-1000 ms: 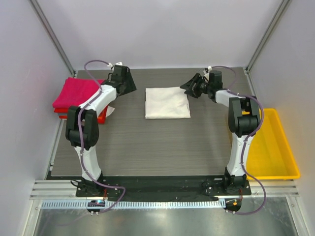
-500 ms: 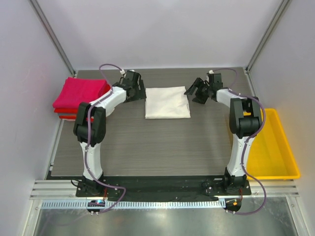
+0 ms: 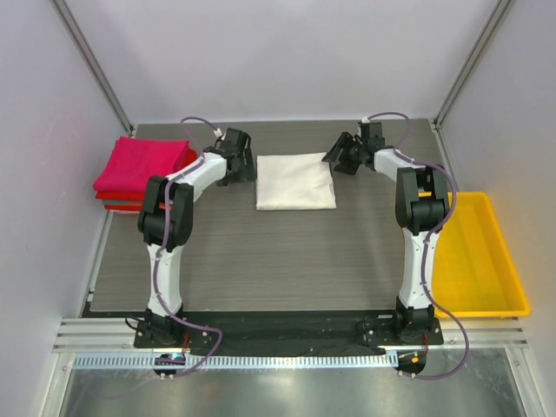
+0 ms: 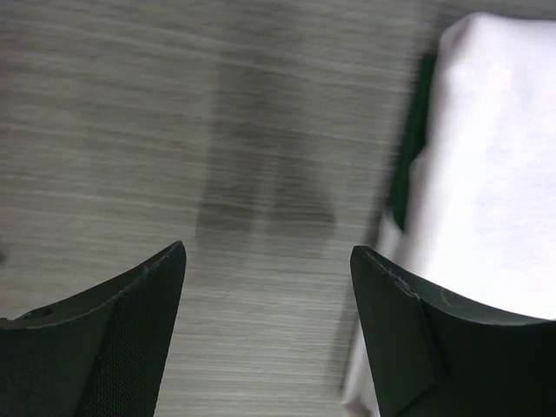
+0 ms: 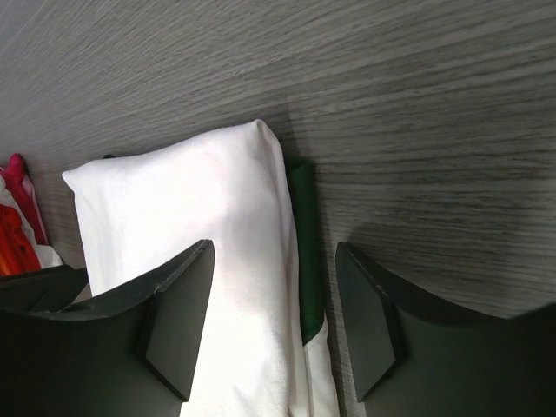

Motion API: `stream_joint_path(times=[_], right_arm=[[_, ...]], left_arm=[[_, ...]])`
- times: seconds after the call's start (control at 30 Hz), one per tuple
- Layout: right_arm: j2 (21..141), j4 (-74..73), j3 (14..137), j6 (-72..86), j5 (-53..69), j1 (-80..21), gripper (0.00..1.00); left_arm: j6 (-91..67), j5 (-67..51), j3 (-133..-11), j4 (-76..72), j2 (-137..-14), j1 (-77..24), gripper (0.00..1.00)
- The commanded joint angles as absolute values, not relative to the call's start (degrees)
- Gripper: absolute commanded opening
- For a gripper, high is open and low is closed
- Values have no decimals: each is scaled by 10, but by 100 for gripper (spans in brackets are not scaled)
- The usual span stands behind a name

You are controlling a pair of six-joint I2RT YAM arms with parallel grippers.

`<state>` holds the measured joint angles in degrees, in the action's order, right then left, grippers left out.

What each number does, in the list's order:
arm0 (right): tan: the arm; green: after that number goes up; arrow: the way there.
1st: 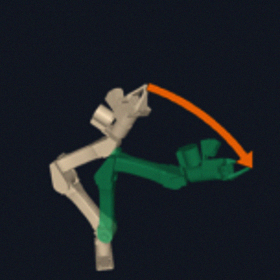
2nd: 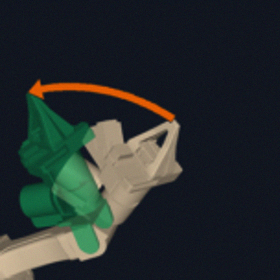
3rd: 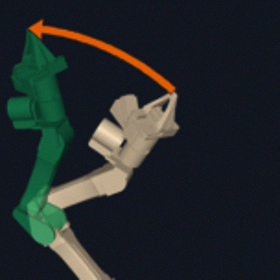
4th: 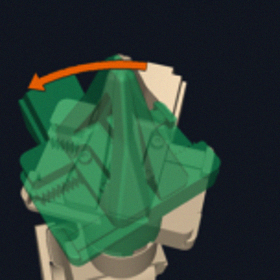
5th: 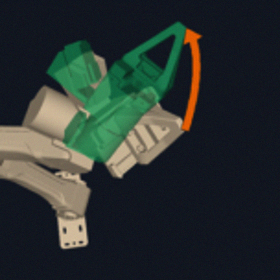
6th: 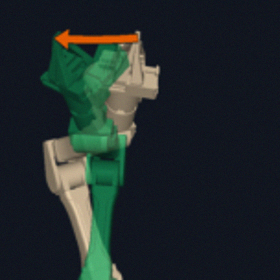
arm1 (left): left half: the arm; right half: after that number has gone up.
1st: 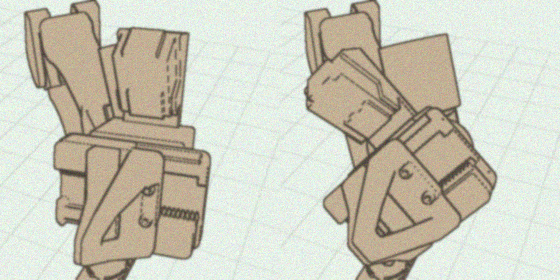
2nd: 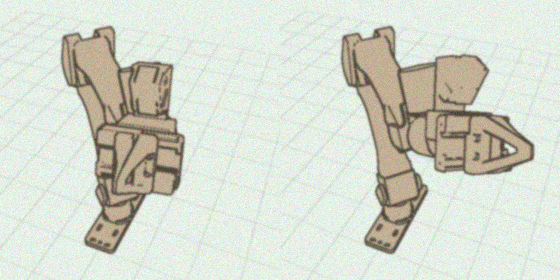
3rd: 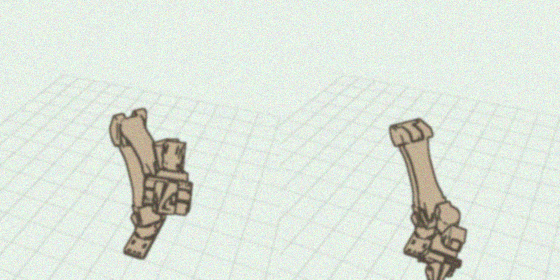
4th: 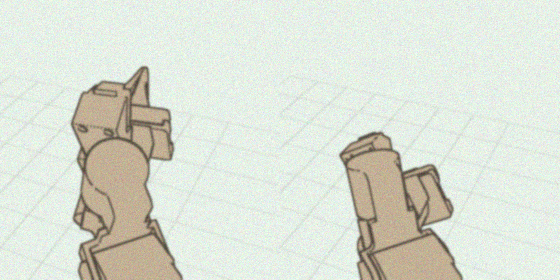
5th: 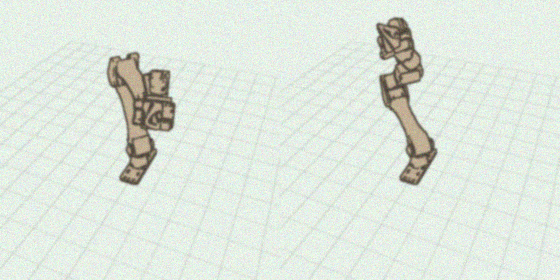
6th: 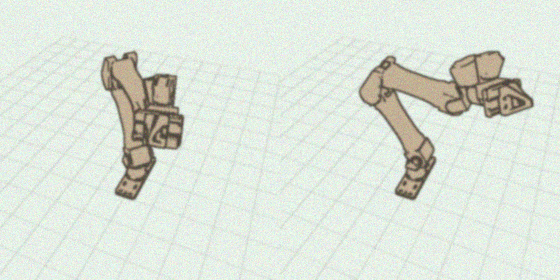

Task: Fold and stack the t-shirts
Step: Neatly place the folded tshirt to the corner

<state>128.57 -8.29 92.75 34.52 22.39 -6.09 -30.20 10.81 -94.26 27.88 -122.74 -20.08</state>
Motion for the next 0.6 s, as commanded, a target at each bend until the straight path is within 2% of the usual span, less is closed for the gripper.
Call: stream_joint_path(times=[0.0, 0.07, 0.1, 0.27, 0.3, 0.33, 0.37, 0.57], right_arm=[[1302, -111, 937, 336, 205, -67, 64], [1299, -111, 933, 340, 213, -68, 63], [1299, -111, 932, 342, 216, -67, 63], [1290, -110, 924, 347, 216, -69, 62], [1289, -109, 924, 349, 218, -69, 62], [1289, -107, 923, 351, 221, -69, 62], [1288, -103, 923, 351, 225, -68, 61], [1286, -99, 922, 356, 229, -69, 61]], left_arm=[[-262, 205, -914, 308, -1173, -205, 76], [-230, 242, -912, 335, -1165, -214, 70], [-226, 287, -914, 367, -1165, -221, 69], [-224, 345, -900, 421, -1178, -217, 68], [-220, 342, -895, 418, -1179, -209, 64], [-218, 330, -890, 418, -1184, -203, 56], [-217, 330, -892, 423, -1195, -198, 55], [-210, 373, -928, 461, -1248, -173, 56]])
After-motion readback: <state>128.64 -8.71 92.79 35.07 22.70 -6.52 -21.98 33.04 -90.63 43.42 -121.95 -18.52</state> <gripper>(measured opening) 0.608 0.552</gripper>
